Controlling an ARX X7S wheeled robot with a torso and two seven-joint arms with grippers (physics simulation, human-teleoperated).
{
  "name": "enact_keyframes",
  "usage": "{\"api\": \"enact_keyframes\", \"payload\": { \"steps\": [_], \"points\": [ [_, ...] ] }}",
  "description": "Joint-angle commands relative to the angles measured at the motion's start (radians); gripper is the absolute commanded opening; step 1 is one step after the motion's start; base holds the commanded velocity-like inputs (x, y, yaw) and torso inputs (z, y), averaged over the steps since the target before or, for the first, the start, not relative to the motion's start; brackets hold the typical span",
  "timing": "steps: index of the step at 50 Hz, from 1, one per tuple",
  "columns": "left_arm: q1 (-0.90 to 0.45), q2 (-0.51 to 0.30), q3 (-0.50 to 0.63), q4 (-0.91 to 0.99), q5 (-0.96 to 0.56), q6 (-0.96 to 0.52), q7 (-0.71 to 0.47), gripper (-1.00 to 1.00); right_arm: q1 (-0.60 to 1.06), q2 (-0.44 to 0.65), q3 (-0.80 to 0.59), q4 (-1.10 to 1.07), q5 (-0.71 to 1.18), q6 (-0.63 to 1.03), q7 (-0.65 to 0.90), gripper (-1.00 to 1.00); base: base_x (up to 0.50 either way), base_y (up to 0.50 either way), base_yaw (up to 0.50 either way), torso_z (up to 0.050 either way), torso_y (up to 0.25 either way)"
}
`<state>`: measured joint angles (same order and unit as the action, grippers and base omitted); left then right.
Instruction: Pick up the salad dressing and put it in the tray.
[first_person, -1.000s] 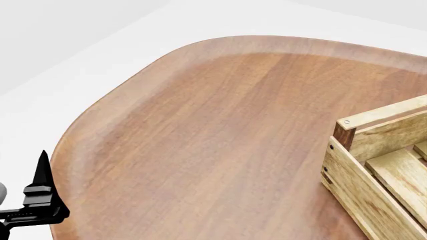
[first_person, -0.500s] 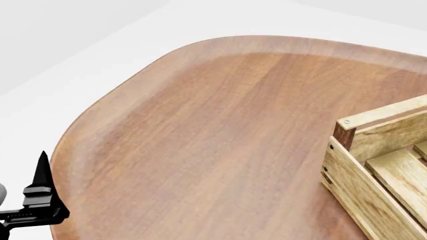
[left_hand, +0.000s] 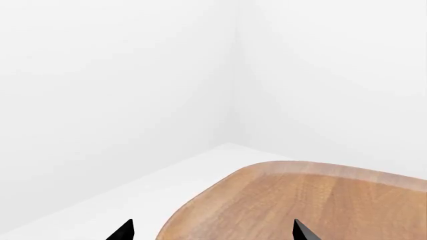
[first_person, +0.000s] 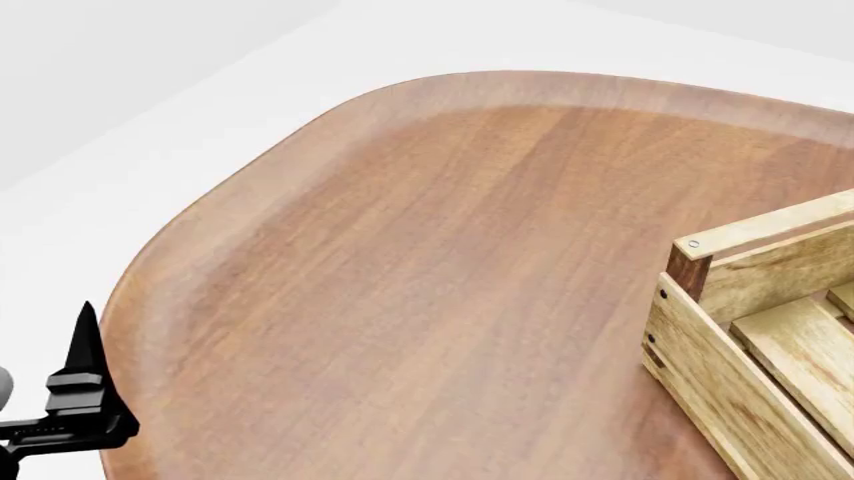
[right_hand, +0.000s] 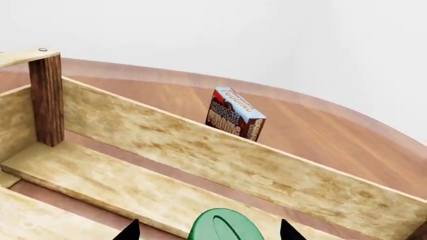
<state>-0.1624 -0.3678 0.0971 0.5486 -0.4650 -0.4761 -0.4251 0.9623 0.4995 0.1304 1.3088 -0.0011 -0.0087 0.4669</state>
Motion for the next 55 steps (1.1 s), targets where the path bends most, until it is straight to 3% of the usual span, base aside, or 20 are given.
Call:
{"api": "enact_keyframes", "payload": {
  "steps": [1, 7, 14, 22, 30, 37, 43, 55],
  "points": [
    [-0.004, -0.003, 0.004, 0.005, -0.001, -0.002, -0.005, 1.0, 0.028, 0.012, -0.035, -0.001, -0.026, -0.019, -0.017, 1.0, 0.0, 0.0, 0.0, 0.0, 0.0],
    [-0.007, -0.005, 0.004, 0.008, -0.004, -0.004, -0.008, 1.0, 0.032, 0.009, -0.056, -0.054, -0.036, -0.015, -0.03, 1.0, 0.0, 0.0, 0.0, 0.0, 0.002],
    [-0.008, -0.01, -0.001, 0.019, -0.011, -0.011, -0.013, 1.0, -0.23, -0.008, -0.017, -0.681, 0.001, 0.285, -0.049, 1.0, 0.0, 0.0, 0.0, 0.0, 0.0],
    [-0.004, -0.013, -0.004, 0.026, -0.015, -0.008, -0.016, 1.0, -0.424, -0.002, 0.04, -1.151, 0.038, 0.453, -0.057, 1.0, 0.0, 0.0, 0.0, 0.0, 0.0],
    [0.002, -0.009, -0.019, 0.03, -0.009, 0.016, -0.027, 1.0, -0.566, -0.011, 0.073, -1.451, 0.064, 0.508, -0.065, 1.0, 0.0, 0.0, 0.0, 0.0, 0.0],
    [0.041, 0.0, -0.087, 0.085, 0.031, 0.196, -0.016, 1.0, -0.653, -0.032, 0.104, -1.679, 0.078, 0.496, -0.054, 1.0, 0.0, 0.0, 0.0, 0.0, 0.0],
    [0.107, 0.047, -0.153, 0.114, 0.106, 0.474, 0.016, 1.0, -0.739, -0.078, 0.129, -1.88, 0.074, 0.376, -0.024, 1.0, 0.0, 0.0, 0.0, 0.0, 0.0],
    [0.155, 0.082, -0.212, 0.156, 0.113, 0.663, 0.028, 1.0, -0.893, -0.162, 0.208, -2.085, 0.063, 0.067, 0.012, 1.0, 0.0, 0.0, 0.0, 0.0, 0.0]
  ]
}}
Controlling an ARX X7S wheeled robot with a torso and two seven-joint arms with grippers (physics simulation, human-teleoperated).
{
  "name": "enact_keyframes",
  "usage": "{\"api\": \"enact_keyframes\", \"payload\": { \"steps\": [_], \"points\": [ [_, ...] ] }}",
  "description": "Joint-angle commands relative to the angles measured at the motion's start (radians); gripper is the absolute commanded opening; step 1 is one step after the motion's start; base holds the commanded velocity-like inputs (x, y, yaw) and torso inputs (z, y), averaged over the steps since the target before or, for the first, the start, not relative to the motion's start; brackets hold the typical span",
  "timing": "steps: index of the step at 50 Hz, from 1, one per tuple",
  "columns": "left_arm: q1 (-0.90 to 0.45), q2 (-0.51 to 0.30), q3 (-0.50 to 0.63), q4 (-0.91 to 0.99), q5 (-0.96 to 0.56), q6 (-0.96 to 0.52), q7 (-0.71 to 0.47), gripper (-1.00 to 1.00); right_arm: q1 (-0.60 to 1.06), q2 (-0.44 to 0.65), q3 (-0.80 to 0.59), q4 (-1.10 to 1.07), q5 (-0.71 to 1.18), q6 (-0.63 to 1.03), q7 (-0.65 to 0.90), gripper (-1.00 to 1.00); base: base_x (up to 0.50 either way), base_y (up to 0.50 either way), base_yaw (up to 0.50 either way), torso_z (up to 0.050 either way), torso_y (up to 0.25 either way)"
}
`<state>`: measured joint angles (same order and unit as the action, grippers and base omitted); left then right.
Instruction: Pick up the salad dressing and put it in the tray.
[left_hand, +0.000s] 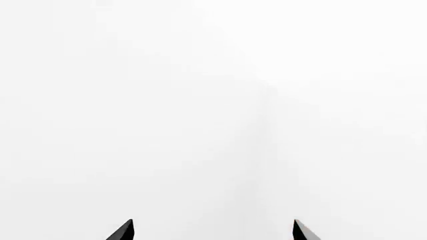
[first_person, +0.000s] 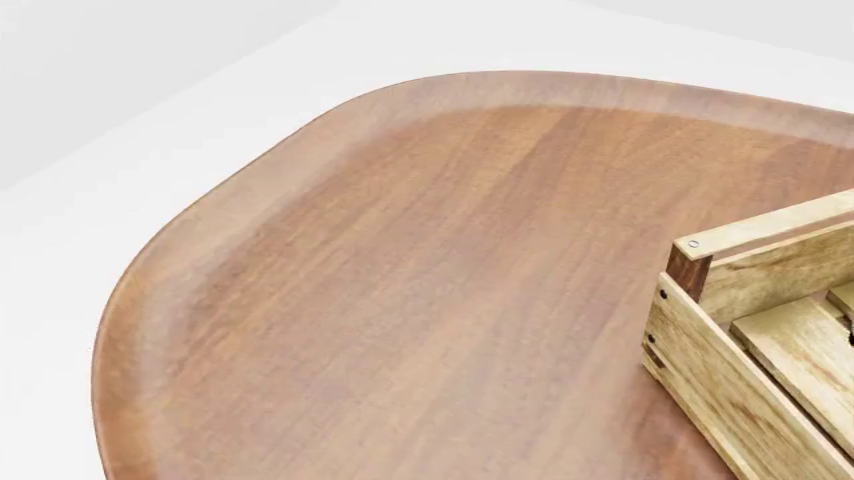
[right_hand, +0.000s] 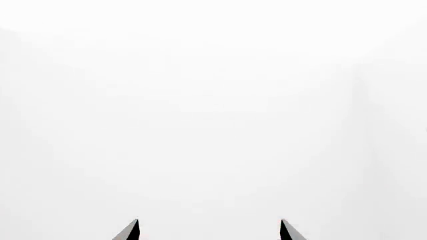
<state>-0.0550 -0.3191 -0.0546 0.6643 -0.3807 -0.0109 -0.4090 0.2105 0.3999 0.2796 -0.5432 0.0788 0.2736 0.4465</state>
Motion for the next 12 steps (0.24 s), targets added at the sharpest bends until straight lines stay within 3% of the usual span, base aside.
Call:
{"api": "enact_keyframes", "payload": {
  "steps": [1, 12],
  "points": [
    [0.049, 0.036, -0.063, 0.039, 0.026, 0.209, 0.013, 1.0, -0.153, -0.074, 0.066, -0.237, -0.049, -0.273, 0.047, 1.0, 0.0, 0.0, 0.0, 0.0, 0.0],
    [0.051, 0.057, -0.085, 0.026, 0.036, 0.273, 0.002, 1.0, -0.195, -0.141, 0.152, -0.226, -0.1, -0.581, 0.139, 1.0, 0.0, 0.0, 0.0, 0.0, 0.0]
  ]
}}
